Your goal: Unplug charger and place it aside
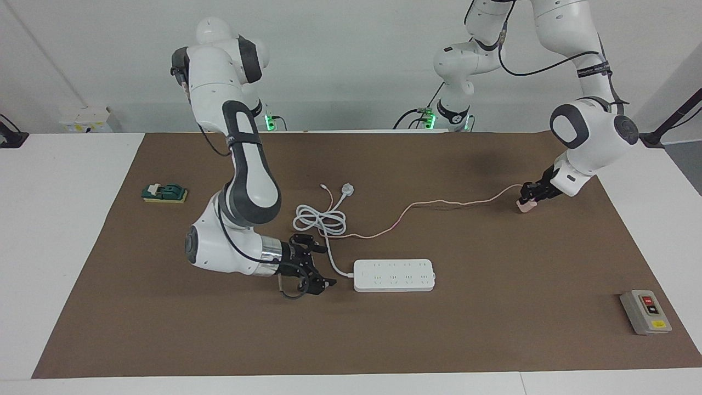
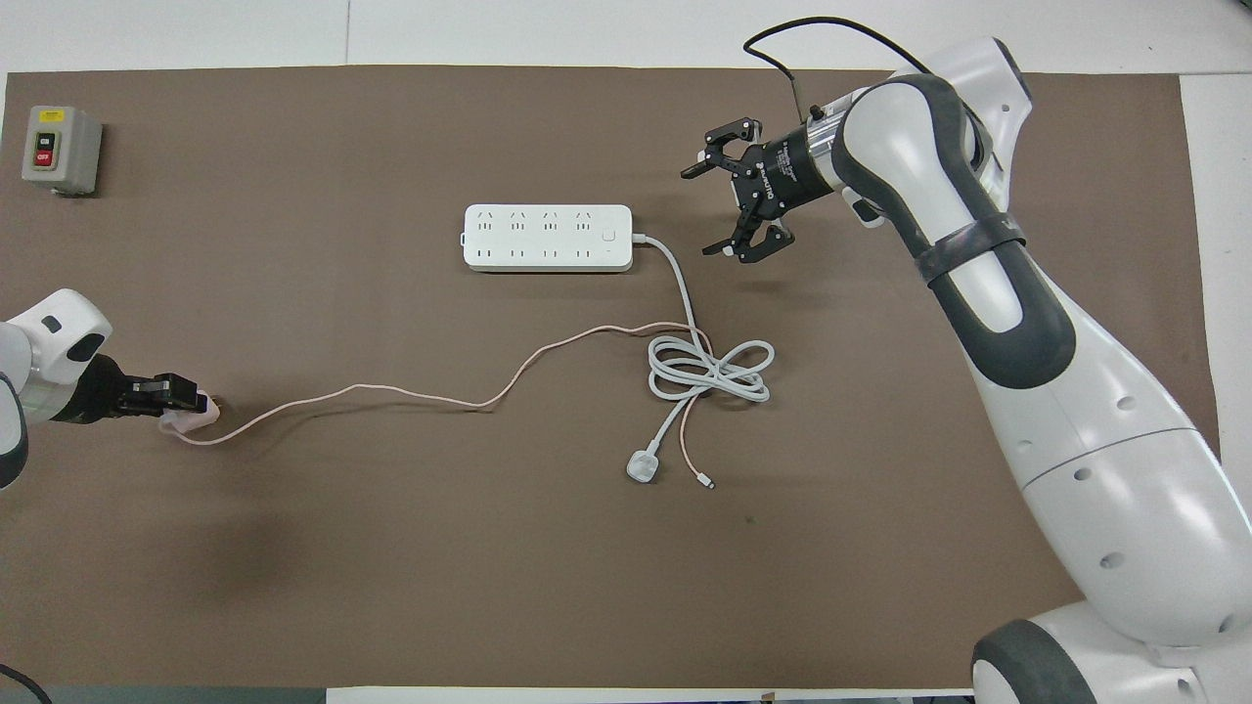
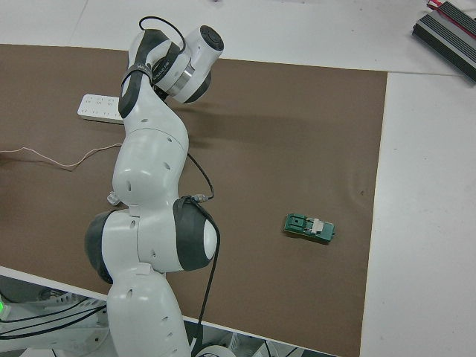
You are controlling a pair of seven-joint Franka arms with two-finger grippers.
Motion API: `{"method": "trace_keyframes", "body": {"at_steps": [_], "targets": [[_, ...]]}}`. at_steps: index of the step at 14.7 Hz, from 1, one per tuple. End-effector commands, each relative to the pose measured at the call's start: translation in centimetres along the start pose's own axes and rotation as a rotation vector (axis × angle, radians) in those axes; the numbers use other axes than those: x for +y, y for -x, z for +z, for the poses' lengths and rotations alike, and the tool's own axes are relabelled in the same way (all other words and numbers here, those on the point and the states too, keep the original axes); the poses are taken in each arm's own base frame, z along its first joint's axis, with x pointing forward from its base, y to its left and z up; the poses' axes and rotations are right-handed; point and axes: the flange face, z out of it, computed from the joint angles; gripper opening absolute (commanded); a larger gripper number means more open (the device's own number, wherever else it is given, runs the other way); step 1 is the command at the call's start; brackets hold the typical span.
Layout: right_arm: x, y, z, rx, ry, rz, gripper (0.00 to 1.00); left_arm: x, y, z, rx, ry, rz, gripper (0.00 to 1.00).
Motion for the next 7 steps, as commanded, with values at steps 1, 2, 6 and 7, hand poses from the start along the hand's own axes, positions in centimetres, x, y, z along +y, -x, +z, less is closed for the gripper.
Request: {"method": "trace_keyframes", "body": {"at_steps": [1, 2, 6, 7], "targets": [[1.7, 2.7, -4.9, 0.078, 0.04, -0.051, 1.0, -2.4, 0.4, -1.7, 0.041, -0.042, -0.001, 1.0], [2.1, 3.7, -6.3, 0.119, 0.058, -0.075, 1.0, -3.2, 0.2, -2.3, 0.039, -0.064, 0.003, 1.0], [4.3, 8.8, -12.5, 0.323, 0.112, -0.242, 1.0, -4.2, -0.9, -5.4, 0.016, -0.06, -0.015, 1.0], [5.0, 9.9, -13.8, 0.343, 0.135, -0.304, 1.0, -3.9, -1.2, -6.2, 0.02, -0.062, -0.012, 1.0]]}}
